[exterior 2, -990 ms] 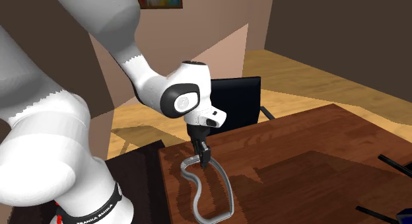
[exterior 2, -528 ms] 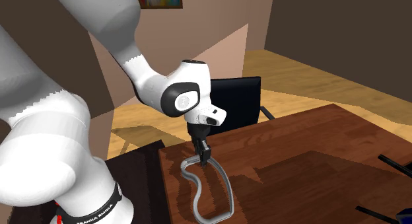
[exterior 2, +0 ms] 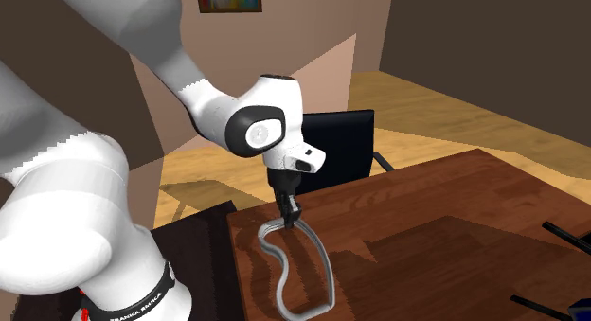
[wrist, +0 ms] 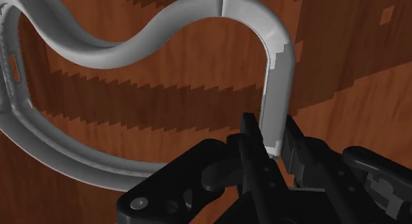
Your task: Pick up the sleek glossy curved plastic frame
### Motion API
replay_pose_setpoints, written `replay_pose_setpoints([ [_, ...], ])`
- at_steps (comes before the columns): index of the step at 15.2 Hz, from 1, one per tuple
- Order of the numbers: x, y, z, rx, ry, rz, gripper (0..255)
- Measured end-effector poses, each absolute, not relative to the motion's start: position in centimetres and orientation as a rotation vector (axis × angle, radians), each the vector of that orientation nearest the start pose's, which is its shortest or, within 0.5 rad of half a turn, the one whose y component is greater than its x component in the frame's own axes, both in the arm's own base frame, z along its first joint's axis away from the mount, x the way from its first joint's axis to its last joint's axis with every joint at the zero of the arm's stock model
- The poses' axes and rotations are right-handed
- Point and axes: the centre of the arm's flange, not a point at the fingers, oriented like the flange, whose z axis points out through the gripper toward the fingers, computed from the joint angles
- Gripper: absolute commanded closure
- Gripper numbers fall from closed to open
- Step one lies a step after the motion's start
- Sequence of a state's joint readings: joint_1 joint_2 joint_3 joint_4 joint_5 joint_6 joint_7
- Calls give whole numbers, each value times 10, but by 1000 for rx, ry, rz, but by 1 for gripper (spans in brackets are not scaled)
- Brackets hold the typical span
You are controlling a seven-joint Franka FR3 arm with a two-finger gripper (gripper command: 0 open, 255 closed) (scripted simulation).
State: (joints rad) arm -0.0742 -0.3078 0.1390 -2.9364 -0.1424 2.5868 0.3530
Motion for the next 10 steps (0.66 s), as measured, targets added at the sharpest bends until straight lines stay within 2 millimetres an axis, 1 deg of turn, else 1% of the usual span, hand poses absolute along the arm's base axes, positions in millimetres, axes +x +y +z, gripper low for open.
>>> replay_pose_setpoints([
  [10, 326, 18, 304, -3250, 282, 38, 255],
])
